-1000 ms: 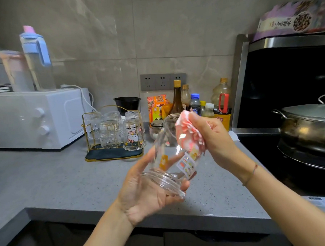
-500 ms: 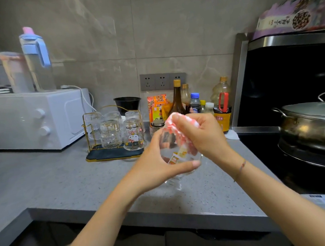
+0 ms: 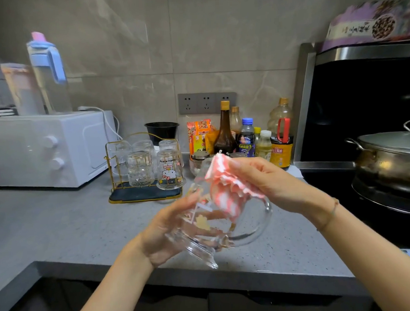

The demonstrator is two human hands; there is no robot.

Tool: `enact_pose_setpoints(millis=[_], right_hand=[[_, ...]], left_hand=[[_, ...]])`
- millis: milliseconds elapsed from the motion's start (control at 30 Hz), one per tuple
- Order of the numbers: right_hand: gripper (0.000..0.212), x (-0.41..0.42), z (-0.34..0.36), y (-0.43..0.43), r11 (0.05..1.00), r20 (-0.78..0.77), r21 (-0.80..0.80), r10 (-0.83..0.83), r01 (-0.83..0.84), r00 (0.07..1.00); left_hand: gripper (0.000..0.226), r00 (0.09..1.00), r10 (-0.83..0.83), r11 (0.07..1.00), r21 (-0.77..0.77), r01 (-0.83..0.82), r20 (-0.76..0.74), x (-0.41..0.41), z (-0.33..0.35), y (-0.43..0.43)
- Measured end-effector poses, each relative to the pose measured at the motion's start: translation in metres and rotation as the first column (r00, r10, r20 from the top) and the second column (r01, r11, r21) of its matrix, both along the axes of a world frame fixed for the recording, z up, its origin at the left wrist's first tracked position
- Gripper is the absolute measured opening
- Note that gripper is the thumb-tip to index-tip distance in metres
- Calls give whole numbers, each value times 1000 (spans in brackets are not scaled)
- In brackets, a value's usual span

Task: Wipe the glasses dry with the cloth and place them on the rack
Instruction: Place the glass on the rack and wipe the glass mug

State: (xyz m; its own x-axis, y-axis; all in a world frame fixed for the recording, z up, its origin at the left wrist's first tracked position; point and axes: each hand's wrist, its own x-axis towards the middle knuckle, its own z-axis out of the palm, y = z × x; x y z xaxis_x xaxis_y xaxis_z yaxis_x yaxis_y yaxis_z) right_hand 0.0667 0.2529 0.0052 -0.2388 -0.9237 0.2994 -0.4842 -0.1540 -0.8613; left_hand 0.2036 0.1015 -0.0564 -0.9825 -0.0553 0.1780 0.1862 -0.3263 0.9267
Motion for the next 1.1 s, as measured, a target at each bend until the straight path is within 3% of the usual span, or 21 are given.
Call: enact_pose_setpoints(millis=[167,267,333,467,533,633,767,833,933,967,1000,1033,1100], right_hand=[[46,-11,-4,1,1000,85,-8,5,-5,996],[46,-21,-14,-1,999,141,-17,-43,45,989],[37,-28,-25,-6,992,239,-63,-87,105,967],[19,-46,-54,-23,961,389,-23,-247,277,888],[16,-53,-71,-31,943,355,92,-330,319,875],[14,-63,-100,-39,903,279,269,-407,336,870],[14,-71,-125,-45,811,10,398,-472,430,881],[34,-72,-129,-46,745,-115,390,-543,541,832],[59,-58,-128,-47,650,-333,145,-678,746,656],[58,-46,-123,-48,681,-279,72,-688,729,670],[57,-29,-115,-49,741,-133,57,-658,669,741],[61,-11,-106,-53,813,75,97,-581,574,810],[68,21,-88,-60,926,457,211,-378,314,805]], left_hand=[[85,985,-166,974,162,156,44,-3,-6,-13],[77,981,-195,957,213,195,-19,-3,-9,-21],[77,993,-114,974,194,117,-24,-1,-10,-25],[122,974,182,965,164,-204,136,-2,-10,-30],[130,945,271,952,90,-291,183,-4,-13,-31],[122,915,347,927,69,-368,207,-5,-22,-31],[103,884,407,885,138,-444,229,-8,-31,-33],[105,859,449,862,134,-489,248,-9,-34,-35],[67,826,521,825,124,-552,214,-10,-35,-32],[57,806,555,804,114,-583,205,-11,-35,-30],[52,787,590,783,107,-612,182,-14,-35,-29],[51,765,626,759,110,-642,149,-16,-34,-29],[68,721,687,710,128,-693,95,-20,-32,-29]])
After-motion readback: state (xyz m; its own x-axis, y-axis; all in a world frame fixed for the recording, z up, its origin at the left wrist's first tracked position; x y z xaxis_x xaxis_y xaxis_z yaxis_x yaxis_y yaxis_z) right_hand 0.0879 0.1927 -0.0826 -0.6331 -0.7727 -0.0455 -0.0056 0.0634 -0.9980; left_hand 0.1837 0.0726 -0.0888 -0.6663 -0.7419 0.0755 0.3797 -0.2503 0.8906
